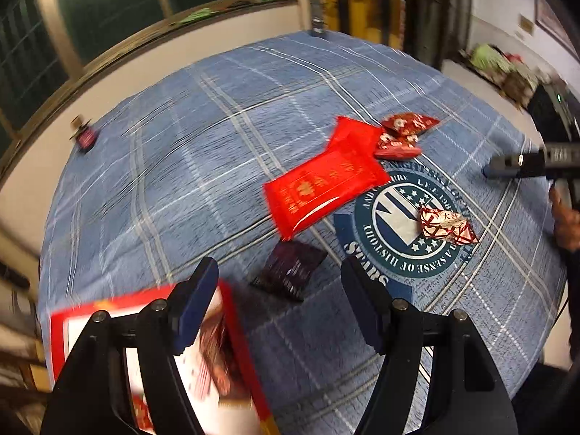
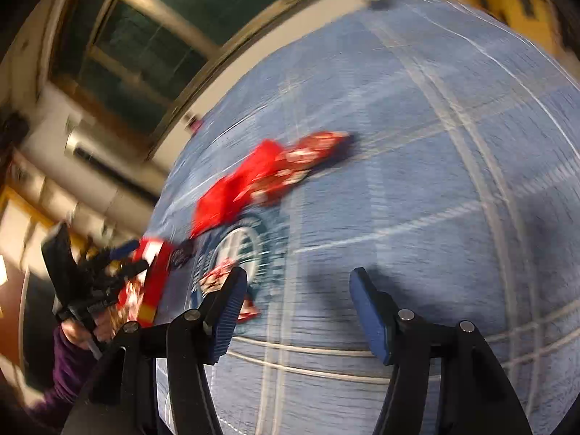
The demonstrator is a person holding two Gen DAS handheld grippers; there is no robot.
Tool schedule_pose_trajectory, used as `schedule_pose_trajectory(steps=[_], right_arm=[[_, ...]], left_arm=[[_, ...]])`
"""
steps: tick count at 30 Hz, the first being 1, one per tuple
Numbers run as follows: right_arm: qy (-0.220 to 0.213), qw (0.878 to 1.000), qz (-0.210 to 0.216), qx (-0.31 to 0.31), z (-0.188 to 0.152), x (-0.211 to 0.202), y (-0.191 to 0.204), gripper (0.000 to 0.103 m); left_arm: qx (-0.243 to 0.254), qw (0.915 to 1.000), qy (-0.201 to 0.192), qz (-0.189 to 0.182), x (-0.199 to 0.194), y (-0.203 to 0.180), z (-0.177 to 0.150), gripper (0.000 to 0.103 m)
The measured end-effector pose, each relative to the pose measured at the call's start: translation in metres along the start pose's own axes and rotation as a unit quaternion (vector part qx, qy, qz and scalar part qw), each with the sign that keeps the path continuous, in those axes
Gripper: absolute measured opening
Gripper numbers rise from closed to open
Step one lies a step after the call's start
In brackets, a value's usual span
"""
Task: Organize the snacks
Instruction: 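Grasp the dark purple packet with the left tool while the right tool grasps the white-red snack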
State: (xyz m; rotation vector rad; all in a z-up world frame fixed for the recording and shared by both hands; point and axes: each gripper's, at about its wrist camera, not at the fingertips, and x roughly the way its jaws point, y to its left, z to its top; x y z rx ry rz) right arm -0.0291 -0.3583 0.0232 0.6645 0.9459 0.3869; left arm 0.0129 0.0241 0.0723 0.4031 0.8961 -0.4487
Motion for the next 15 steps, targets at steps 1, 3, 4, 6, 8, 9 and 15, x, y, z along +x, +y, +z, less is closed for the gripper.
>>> schedule_pose_trajectory(steps=[1,3,4,6,8,9,15], right_arm=[[-0.004,1.0,0.012,0.014,0.001,-0.002,-0.005,0.06],[-0.007,1.0,0.004,0.008,0.002,-0.004,-0.005,0.062],[-0.008,1.0,-0.004,-0.002,0.001,-0.003,-0.003,0.061],[-0.009,1.0,-0.016,-0.02,0.001,-0.002,0.003,0.062],[-0.01,0.999,-0.028,-0.036,0.0,-0.001,0.007,0.064],[-0.011,0.999,-0.03,-0.041,-0.001,0.0,0.01,0.065],[-0.013,0.997,-0.041,-0.061,-0.002,0.007,0.02,0.07]], left_arm=[[0.017,0.9998,0.001,0.0,0.006,-0.005,0.003,0.07],[0.047,0.9988,0.013,-0.003,0.019,-0.013,0.007,0.07],[0.055,0.9982,0.023,-0.005,0.026,-0.015,0.008,0.07],[0.068,0.9966,0.045,-0.001,0.041,-0.017,0.01,0.07],[0.071,0.9959,0.056,-0.005,0.05,-0.016,0.011,0.07],[0.07,0.9957,0.06,-0.008,0.055,-0.015,0.011,0.07],[0.019,0.996,0.066,-0.057,0.065,-0.003,0.009,0.06]])
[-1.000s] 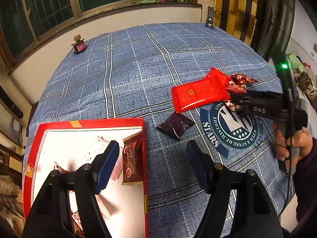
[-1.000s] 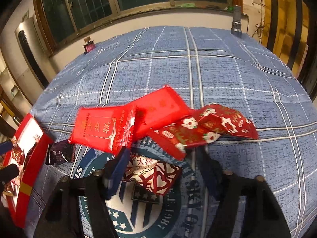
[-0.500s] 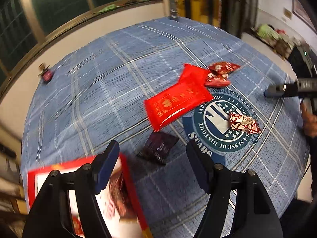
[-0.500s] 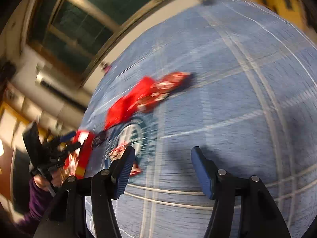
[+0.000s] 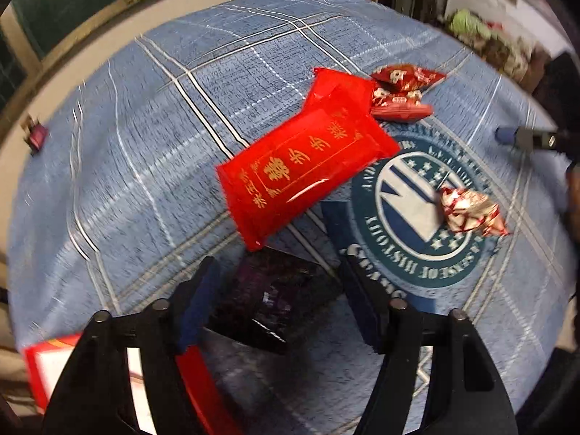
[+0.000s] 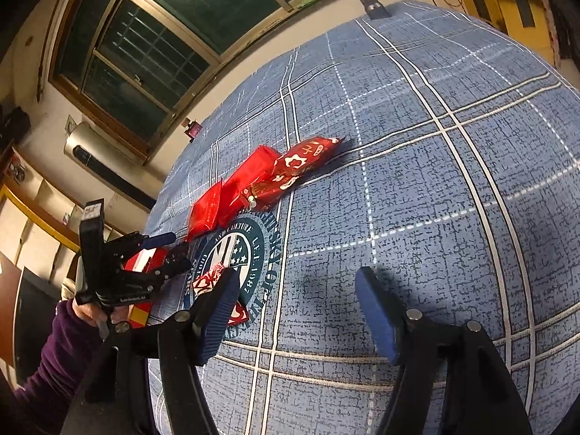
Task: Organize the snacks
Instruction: 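Grasp the dark purple packet with the left tool while the right tool grasps the white-red snack, then carry the purple packet and white-red snack toward the red-rimmed tray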
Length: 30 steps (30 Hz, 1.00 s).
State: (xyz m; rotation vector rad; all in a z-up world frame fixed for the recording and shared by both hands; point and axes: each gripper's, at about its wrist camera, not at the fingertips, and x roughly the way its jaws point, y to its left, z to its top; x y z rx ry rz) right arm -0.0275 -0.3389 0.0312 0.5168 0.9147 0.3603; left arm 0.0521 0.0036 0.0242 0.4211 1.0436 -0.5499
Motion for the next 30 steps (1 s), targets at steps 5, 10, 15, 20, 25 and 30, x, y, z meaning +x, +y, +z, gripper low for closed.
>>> schedule_pose_trajectory(steps=[5,10,15,20,25,30], right_arm=[[-0.003,1.0,-0.01,-0.01,0.0,0.004,0.006,0.07],[-0.007,1.0,-0.017,-0.018,-0.002,0.006,0.009,0.07],[-0.008,0.999,-0.038,-0.038,-0.003,0.01,0.016,0.07],[0.009,0.996,-0.038,-0.084,-0.009,0.017,0.042,0.071],[0.021,0.989,-0.038,-0.141,-0.014,0.028,0.085,0.071],[0.039,0.974,-0.084,-0.208,-0.018,0.052,0.119,0.07]], left_arm=[[-0.052,0.9985,-0.011,-0.01,-0.005,-0.004,-0.01,0.038],[-0.121,0.9923,-0.025,-0.006,-0.021,-0.025,-0.039,0.038],[-0.18,0.9835,-0.02,0.009,-0.042,-0.048,-0.075,0.038],[-0.191,0.9809,-0.034,0.011,-0.056,-0.067,-0.103,0.039],[-0.208,0.9768,-0.046,-0.015,-0.063,-0.067,-0.111,0.044],[-0.184,0.9793,-0.084,0.007,-0.087,-0.079,-0.124,0.068]])
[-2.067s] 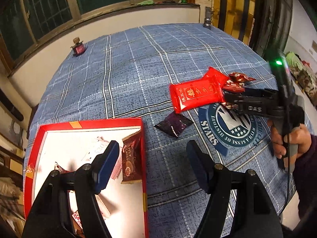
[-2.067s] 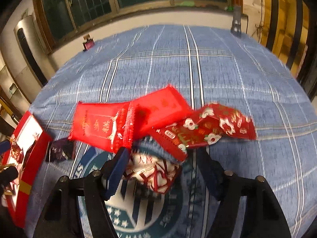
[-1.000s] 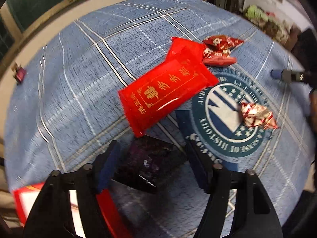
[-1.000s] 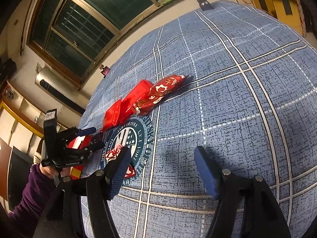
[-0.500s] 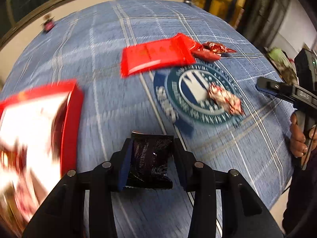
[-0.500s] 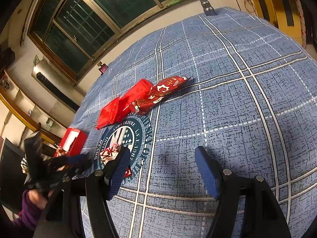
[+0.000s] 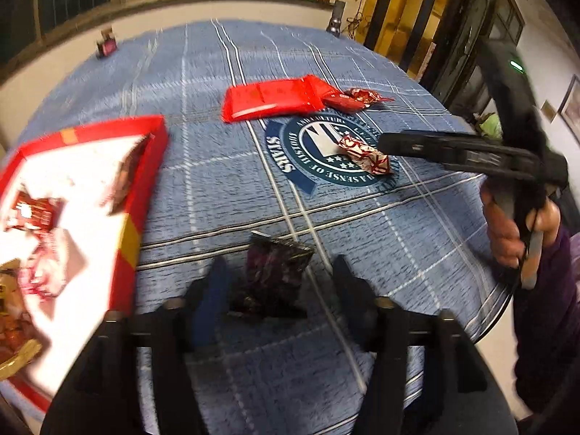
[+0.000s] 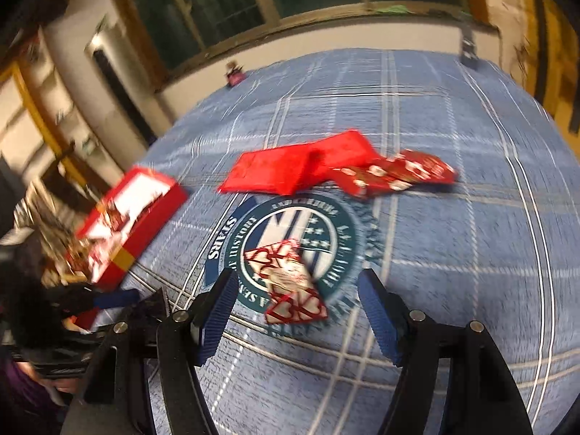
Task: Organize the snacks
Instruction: 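Carry the purple packet and white-red snack toward the red-rimmed tray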
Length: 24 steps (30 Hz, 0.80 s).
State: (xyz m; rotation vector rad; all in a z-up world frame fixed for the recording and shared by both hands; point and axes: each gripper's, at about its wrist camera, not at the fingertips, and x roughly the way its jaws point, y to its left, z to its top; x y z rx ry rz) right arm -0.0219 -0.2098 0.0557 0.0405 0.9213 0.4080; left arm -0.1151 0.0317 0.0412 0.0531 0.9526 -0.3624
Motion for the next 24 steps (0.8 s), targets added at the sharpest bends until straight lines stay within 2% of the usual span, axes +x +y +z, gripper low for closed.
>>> schedule_pose_trajectory(steps=[1,4,6,9,11,13,15,22,24], right_arm=[[0.009,1.0,-0.015,-0.005,0.002,0.007,0.004,0.07],[0.041,0.999,-0.025,0.002,0.004,0.029,0.002,0.067],[0.039,0.998,-0.043,0.003,0.003,0.034,0.001,0.057],[0.043,0.997,-0.07,-0.01,-0.001,0.036,0.006,0.036],[0.034,0.996,-0.079,-0.018,-0.004,0.034,0.009,0.032],[0.026,0.996,-0.085,-0.02,-0.011,0.031,0.01,0.032],[0.022,0.997,-0.077,-0.016,-0.017,0.027,0.01,0.031],[-0.008,0.999,0.01,0.034,-0.04,-0.001,-0.008,0.031],[-0.027,0.998,0.031,0.037,-0.041,-0.008,-0.008,0.031]], left_arm=[[0.003,1.0,-0.002,0.005,0.0,0.0,-0.003,0.07],[0.007,0.9999,0.009,0.004,0.008,0.001,-0.004,0.07],[0.011,0.9999,0.013,0.003,0.017,0.001,-0.004,0.07],[0.015,0.9999,0.002,-0.002,0.021,0.0,-0.007,0.067],[0.021,0.9998,-0.003,0.002,0.022,-0.003,-0.007,0.049],[0.03,0.9994,-0.009,0.015,0.023,-0.006,-0.007,0.037],[0.034,0.9993,-0.013,0.013,0.022,-0.008,-0.008,0.037],[0.027,0.9995,-0.016,-0.01,0.017,-0.017,-0.012,0.035],[0.033,0.9992,-0.023,0.01,0.014,-0.022,-0.013,0.035]])
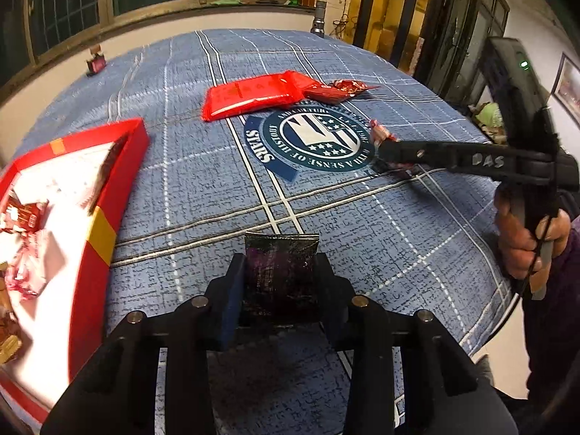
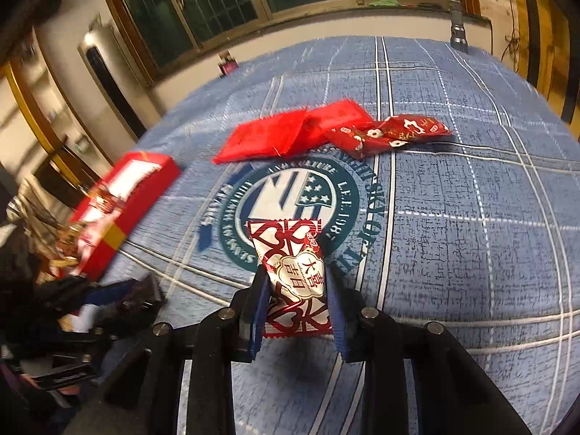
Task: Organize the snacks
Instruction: 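Carry the purple packet and white-red snack toward the red-rimmed tray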
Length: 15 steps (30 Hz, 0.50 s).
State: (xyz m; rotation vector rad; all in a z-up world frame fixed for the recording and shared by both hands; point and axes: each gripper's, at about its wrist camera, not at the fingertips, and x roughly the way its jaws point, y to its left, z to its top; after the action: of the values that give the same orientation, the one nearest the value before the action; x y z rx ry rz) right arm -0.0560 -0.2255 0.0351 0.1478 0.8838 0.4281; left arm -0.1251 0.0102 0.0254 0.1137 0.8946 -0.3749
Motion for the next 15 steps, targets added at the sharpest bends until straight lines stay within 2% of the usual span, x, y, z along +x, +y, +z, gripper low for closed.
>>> schedule_pose_trajectory(steps=[3,6,9,12,15], right_arm=[[-0.015,1.0,0.023,0.005,0.0,-0.004,-0.001,0.031],[-0.022,1.0,0.021,0.007,0.004,-0.004,-0.002,0.031],[-0.038,0.999,0.027,0.011,0.004,-0.01,-0.004,0.031],[-0.041,0.999,0.027,0.02,0.004,-0.011,-0.007,0.031],[-0.039,0.999,0.027,0.022,0.004,-0.009,-0.007,0.031]], left_arm=[[0.005,0.9993,-0.024,0.027,-0.01,-0.004,0.002,0.035],[0.01,0.9958,-0.048,0.077,-0.021,-0.006,0.008,0.035],[0.015,0.9888,-0.068,0.132,-0.03,-0.006,0.013,0.035],[0.01,0.9855,-0.075,0.152,-0.035,-0.002,0.015,0.035],[0.004,0.9852,-0.076,0.154,-0.036,0.002,0.015,0.035]])
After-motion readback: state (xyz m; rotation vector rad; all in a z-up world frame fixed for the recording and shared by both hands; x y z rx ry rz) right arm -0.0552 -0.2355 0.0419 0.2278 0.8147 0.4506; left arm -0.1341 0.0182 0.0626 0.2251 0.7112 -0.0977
